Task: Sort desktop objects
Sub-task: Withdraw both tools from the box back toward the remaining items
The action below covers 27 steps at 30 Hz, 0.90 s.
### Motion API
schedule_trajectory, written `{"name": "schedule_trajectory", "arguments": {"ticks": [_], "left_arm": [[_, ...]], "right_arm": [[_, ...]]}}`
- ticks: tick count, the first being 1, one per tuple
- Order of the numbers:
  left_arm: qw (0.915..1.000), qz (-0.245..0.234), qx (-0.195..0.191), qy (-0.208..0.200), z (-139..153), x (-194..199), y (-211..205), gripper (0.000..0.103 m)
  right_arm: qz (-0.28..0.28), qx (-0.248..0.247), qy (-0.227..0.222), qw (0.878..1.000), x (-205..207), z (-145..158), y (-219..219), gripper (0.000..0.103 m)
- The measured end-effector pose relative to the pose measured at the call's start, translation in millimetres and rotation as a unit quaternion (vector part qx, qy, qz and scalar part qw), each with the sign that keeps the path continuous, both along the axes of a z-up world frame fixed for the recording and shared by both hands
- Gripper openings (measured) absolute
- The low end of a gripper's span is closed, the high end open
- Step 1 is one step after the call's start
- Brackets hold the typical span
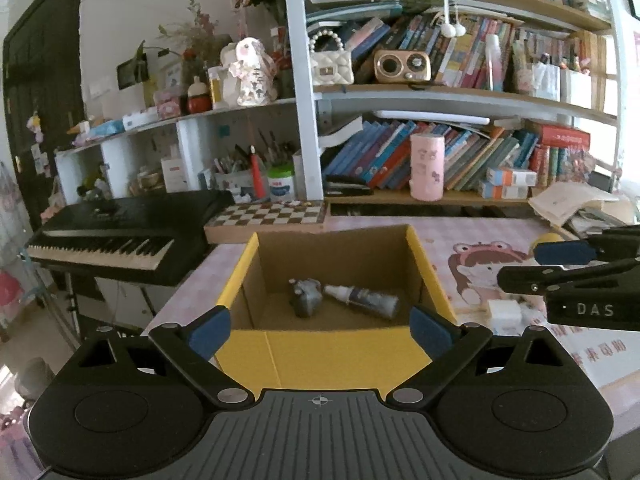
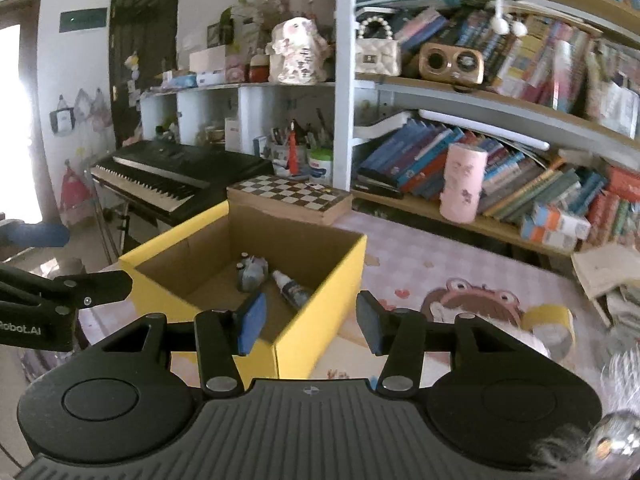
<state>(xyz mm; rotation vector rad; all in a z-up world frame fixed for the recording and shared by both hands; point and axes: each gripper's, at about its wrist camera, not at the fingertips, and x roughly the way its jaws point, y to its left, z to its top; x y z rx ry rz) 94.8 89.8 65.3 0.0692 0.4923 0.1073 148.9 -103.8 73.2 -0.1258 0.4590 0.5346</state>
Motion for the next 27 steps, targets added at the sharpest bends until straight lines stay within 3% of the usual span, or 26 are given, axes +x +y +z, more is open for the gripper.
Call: {"name": "schedule_trajectory", "arguments": {"ticks": [13,22,27], "left_arm": [[0.9996,0.023,-0.012,-0.007,-20.2,-55.1,-22.9,0.098],[0.9985,0.037,-0.024,0.031,-45.0,-80.9,-33.1,0.098],[0.9977,0.031,-0.025,0.055,-58.4,-93.0,-38.0,0.098]], "right_arm": [[-0.043,-0.005,0.030,0.999,-73.6,-34.1,-17.2,0.046],[-0.090,0.005,0.072,0.993,-108.2,-60.5,-27.6,0.045],[-0.080,-0.011,0.082,0.993,-117.5,-67.4,-24.6,0.045]]}}
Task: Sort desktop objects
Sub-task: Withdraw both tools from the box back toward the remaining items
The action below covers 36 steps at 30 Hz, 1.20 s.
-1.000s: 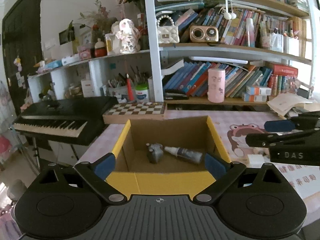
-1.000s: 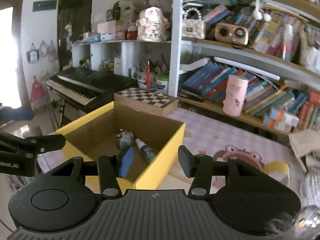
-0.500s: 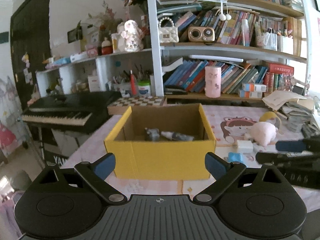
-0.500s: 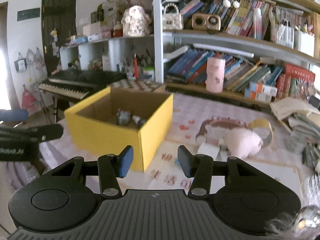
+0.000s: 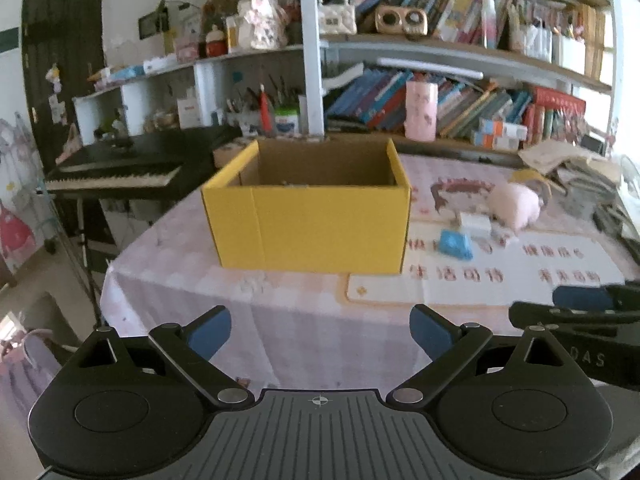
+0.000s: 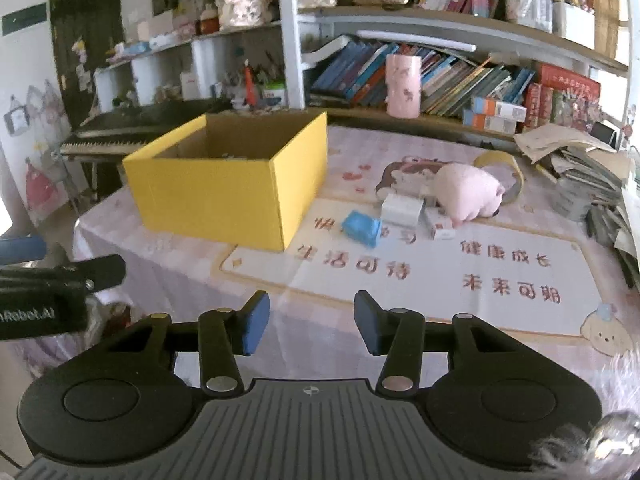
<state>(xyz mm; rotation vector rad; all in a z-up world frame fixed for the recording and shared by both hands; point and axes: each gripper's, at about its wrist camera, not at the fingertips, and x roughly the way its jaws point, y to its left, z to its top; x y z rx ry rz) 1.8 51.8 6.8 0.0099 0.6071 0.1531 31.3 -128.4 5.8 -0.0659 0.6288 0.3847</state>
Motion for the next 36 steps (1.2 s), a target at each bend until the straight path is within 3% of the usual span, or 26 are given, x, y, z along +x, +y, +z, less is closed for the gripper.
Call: {"name": "schedule_trajectory", "arguments": {"ticks": [36], "left_arm": [[0.9961,-0.075,-0.028,0.039,-18.3,9.5,-30.6,0.098]], "right_arm": [[-0.048,-0.021,0.039,0.998,-9.1,-13.0,-25.4,0.053]]}}
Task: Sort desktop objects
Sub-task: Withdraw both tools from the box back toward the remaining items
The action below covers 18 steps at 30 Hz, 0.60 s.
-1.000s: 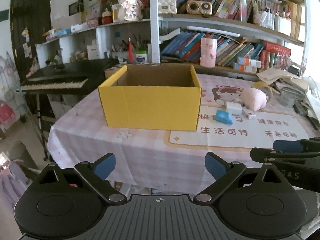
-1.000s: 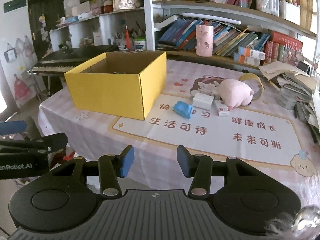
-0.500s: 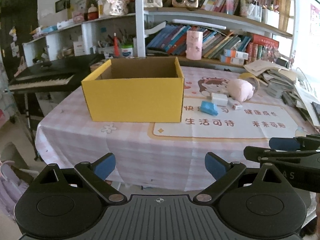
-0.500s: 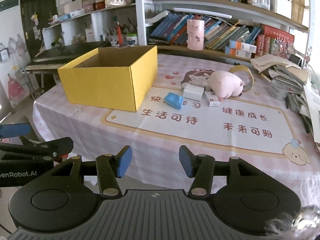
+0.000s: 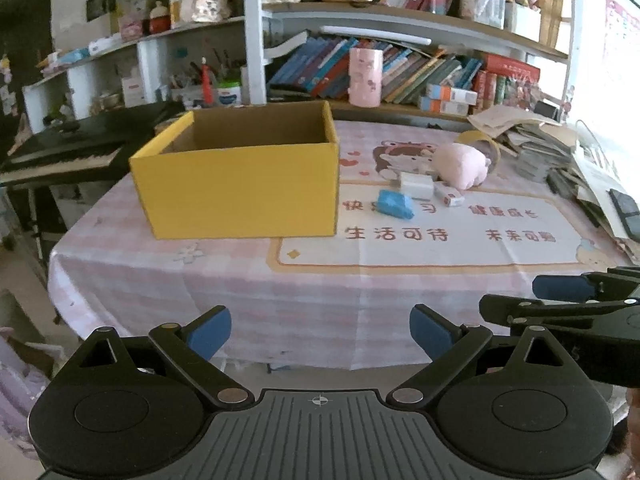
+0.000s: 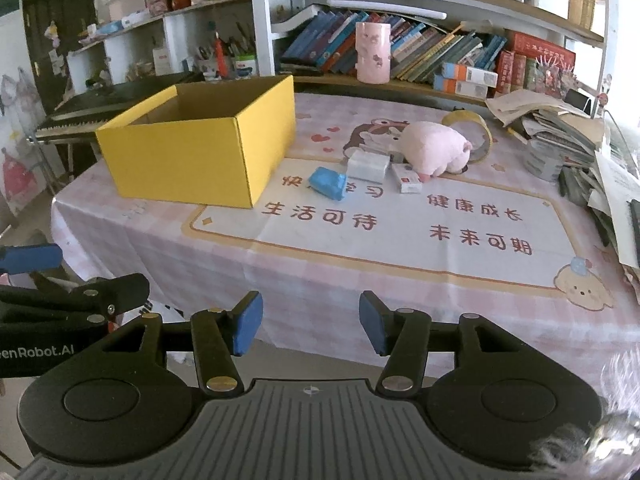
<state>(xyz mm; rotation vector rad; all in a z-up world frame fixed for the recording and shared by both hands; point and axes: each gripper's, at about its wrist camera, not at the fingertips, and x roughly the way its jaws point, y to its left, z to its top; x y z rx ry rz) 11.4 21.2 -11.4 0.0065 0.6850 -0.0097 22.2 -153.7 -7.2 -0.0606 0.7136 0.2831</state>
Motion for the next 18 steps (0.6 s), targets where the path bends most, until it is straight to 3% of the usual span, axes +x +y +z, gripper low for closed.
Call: {"name": "schedule_trajectory", "arguments": {"ticks": [18], "left_arm": [[0.9982,-0.060,-0.005,0.010,-6.4,43.9,-42.0,0.098]], "right_arm": [[-0.057,-0.008,0.012,0.998,33.2,-3.9,-42.8,0.056]]}}
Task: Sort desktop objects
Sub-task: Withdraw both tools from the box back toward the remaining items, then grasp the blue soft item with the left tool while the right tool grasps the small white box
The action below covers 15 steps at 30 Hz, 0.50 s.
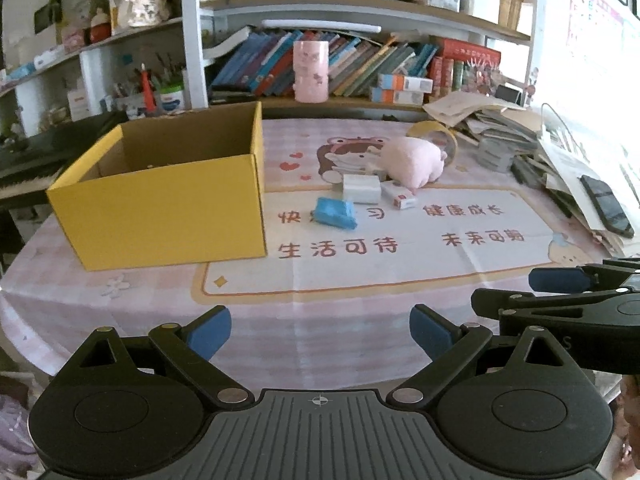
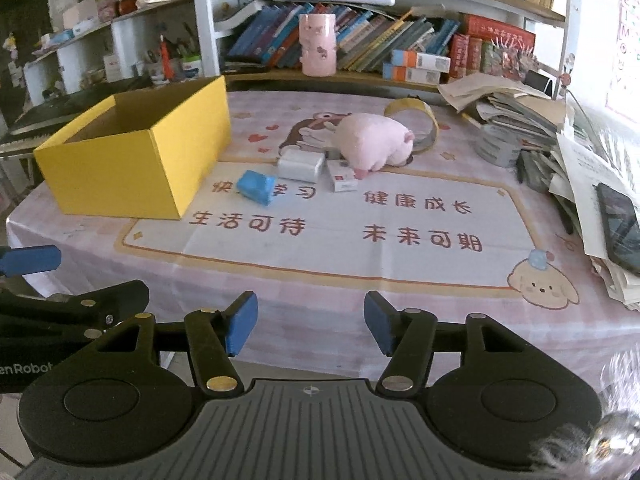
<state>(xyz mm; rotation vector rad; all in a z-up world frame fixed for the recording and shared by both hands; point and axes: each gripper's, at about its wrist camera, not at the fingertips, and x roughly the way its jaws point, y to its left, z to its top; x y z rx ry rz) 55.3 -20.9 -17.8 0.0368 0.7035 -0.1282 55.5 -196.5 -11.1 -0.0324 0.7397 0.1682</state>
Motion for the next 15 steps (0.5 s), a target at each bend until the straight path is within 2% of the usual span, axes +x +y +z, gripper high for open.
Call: {"name": "schedule_trajectory", "arguments": {"ticks": [15], "left_arm": [[0.9995,-0.022,-0.007,0.020,-10.4,45.5,-25.3,0.098]], "right_arm": [[-0.023,-0.007,0.013,1.000,42.4,-2.9,-26.3,0.057]]}}
